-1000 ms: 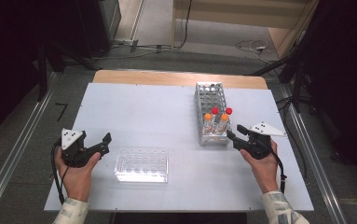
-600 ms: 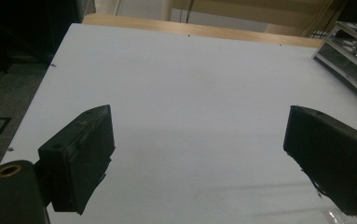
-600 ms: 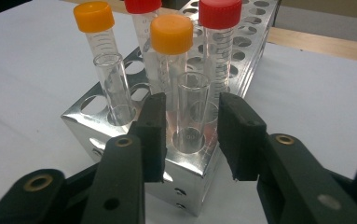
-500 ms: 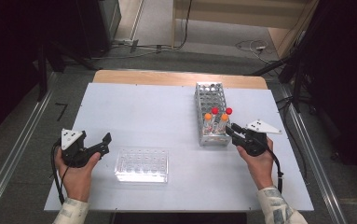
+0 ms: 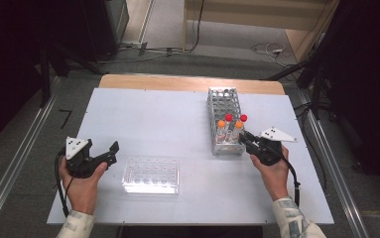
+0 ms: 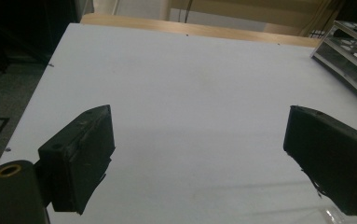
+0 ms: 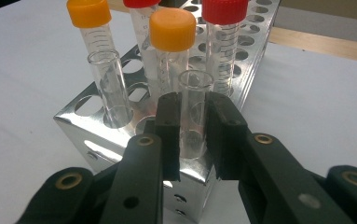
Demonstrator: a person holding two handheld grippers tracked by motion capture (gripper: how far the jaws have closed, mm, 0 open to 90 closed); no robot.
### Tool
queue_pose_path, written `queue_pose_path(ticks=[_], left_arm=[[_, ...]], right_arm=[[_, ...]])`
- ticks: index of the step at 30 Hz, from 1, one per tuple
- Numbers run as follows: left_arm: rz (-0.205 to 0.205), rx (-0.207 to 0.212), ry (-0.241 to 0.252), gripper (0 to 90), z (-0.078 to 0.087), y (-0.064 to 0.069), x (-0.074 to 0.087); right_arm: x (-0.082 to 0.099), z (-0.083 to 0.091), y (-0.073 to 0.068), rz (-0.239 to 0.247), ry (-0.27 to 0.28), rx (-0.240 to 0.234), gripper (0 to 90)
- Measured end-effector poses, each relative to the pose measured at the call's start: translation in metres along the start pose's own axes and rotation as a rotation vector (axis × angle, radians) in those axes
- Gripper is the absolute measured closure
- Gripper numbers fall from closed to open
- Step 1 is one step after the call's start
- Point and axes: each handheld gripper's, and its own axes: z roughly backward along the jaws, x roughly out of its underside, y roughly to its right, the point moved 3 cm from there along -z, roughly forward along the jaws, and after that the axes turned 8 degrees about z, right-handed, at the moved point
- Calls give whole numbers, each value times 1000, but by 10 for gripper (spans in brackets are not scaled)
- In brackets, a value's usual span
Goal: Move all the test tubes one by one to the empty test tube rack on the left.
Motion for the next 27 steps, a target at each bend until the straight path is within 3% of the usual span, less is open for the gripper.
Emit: queue_pose_path(ticks=[10,18,27], left_arm=[[-1,11,19,95,2,2,-6],[-29,35,39,97,6,15,-17],[-69,64,33,125,9,32,-22]], right_arm=[[-11,12,1,-8,51,9,730],[-36,42,-1,-13,151,11,731],[-41,51,-14,10,164,-22,731]])
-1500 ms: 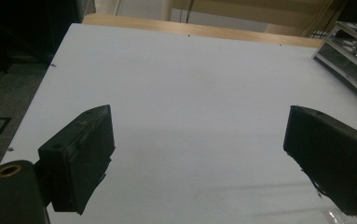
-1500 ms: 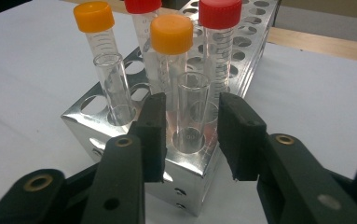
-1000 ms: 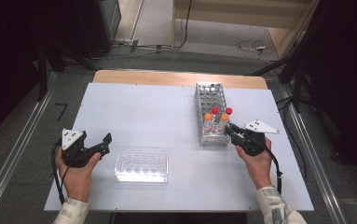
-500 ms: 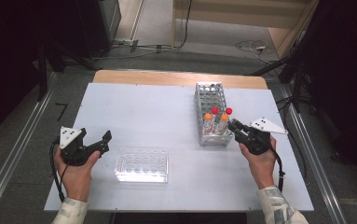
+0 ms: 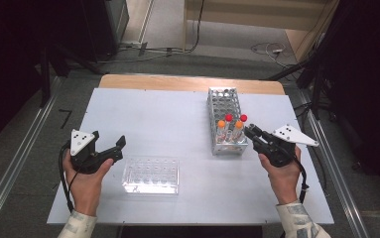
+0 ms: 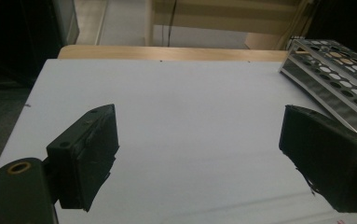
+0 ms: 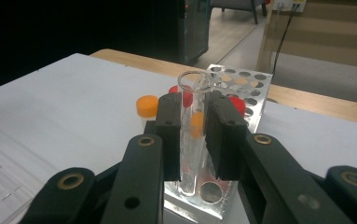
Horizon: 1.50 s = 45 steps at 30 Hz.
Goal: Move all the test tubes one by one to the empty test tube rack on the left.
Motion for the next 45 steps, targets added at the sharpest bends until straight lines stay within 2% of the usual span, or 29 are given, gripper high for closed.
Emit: queue_pose_path(ticks=[5,6,11,13,14,17,18,19,22,23,27,29,30,33,38,39,44,45], left_arm=[[-21,30,-10,130,1,12,-3],[-24,37,-12,138,2,15,-4],[-52,86,-28,158,3,35,-8],[-68,118,-28,160,3,46,-9],[-73,134,-34,166,2,51,-9],[-90,183,-60,167,-2,66,-5],[-102,195,-70,167,-3,72,-3],[-111,209,-82,169,-5,77,0],[-135,262,-102,180,-8,96,4],[-135,262,-102,181,-8,96,4],[-154,310,-110,200,-12,116,4],[-166,339,-111,206,-15,130,4],[-166,339,-111,211,-15,130,4],[-190,378,-126,235,-22,147,7],[-213,418,-149,300,-27,160,11],[-219,431,-154,336,-28,164,12],[-228,479,-168,408,-33,181,14],[-228,479,-168,423,-33,181,14]], right_arm=[[-1,2,-9,6,-4,-23,731],[-4,2,-16,21,0,-40,731],[-6,-1,-35,49,-1,-92,731],[-5,-3,-41,58,-4,-102,731],[-3,-6,-50,61,-14,-125,731],[3,-14,-66,80,-28,-154,731],[3,-14,-66,80,-28,-154,731],[7,-18,-74,94,-37,-167,732],[10,-23,-82,100,-49,-185,732],[11,-25,-84,102,-52,-188,732],[14,-31,-91,98,-63,-206,732],[15,-34,-94,99,-69,-215,732],[15,-34,-94,99,-69,-215,732],[17,-38,-100,108,-75,-225,732],[18,-39,-103,112,-77,-232,732],[18,-40,-104,115,-77,-238,732],[18,-40,-108,123,-78,-245,732],[18,-40,-109,121,-78,-247,732]])
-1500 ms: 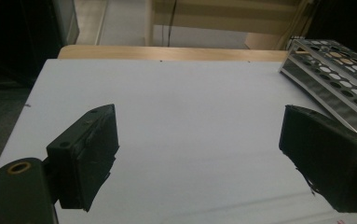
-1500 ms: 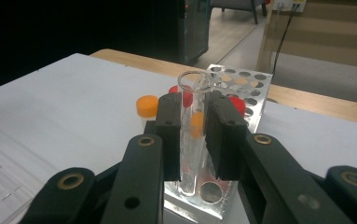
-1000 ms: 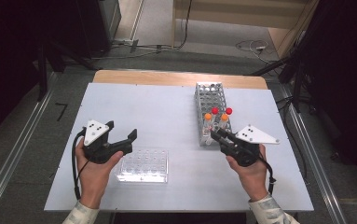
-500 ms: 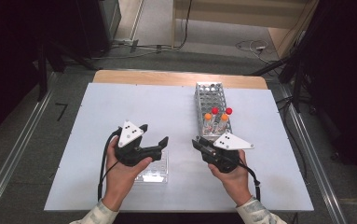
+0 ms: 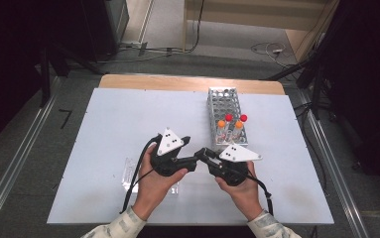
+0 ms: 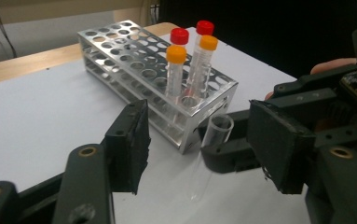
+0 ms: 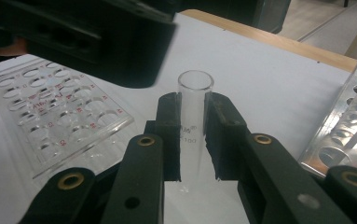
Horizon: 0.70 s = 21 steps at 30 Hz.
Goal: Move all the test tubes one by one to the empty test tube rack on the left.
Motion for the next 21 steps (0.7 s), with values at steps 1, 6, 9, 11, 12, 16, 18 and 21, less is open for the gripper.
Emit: queue_pose_path(ticks=[1,6,9,11,12,16,18,21], left_arm=[[-1,14,-6,443,-4,2,-1],[-3,27,-31,527,-10,4,0],[-3,20,-40,569,-13,5,1],[5,29,-45,619,-13,5,1],[5,34,-51,647,-14,5,1],[11,50,-69,720,-15,5,1],[7,50,-73,734,-15,6,2],[0,42,-72,761,-15,7,2]], right_arm=[[0,0,0,5,1,-1,732],[-1,1,-1,7,6,3,732],[-1,0,-2,15,8,4,732],[-1,0,-3,19,8,4,732],[-1,0,-4,24,9,4,732],[-1,-1,-5,22,7,8,732],[-1,-1,-5,23,6,10,732],[0,-1,-5,24,6,10,732]])
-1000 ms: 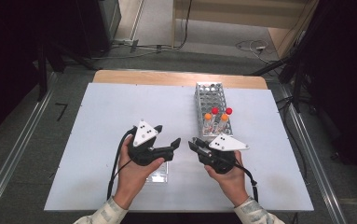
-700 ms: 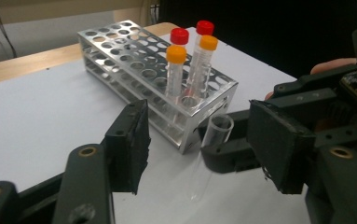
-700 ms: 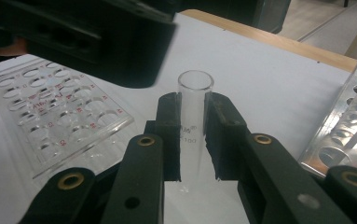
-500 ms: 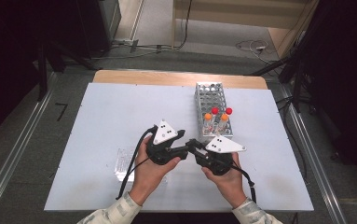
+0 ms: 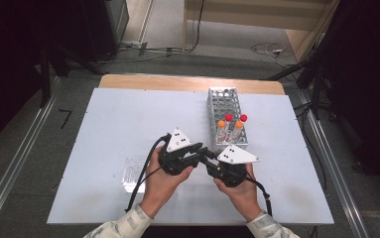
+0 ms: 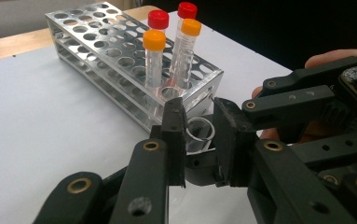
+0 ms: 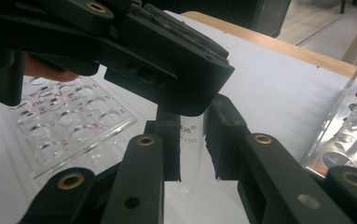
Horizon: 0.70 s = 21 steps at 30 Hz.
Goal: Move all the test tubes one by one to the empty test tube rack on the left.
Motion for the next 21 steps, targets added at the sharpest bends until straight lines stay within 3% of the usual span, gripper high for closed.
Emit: queue_pose_path(ticks=[9,12,18,21], left_arm=[[1,8,3,779,0,-2,1],[3,13,10,780,1,-1,0],[22,21,56,780,11,-5,-5],[29,19,72,780,17,-7,-7]], right_arm=[[1,0,1,-24,-5,-20,718],[1,0,1,-40,1,-41,635],[0,3,0,-60,23,-64,381],[1,7,1,-80,43,-79,309]])
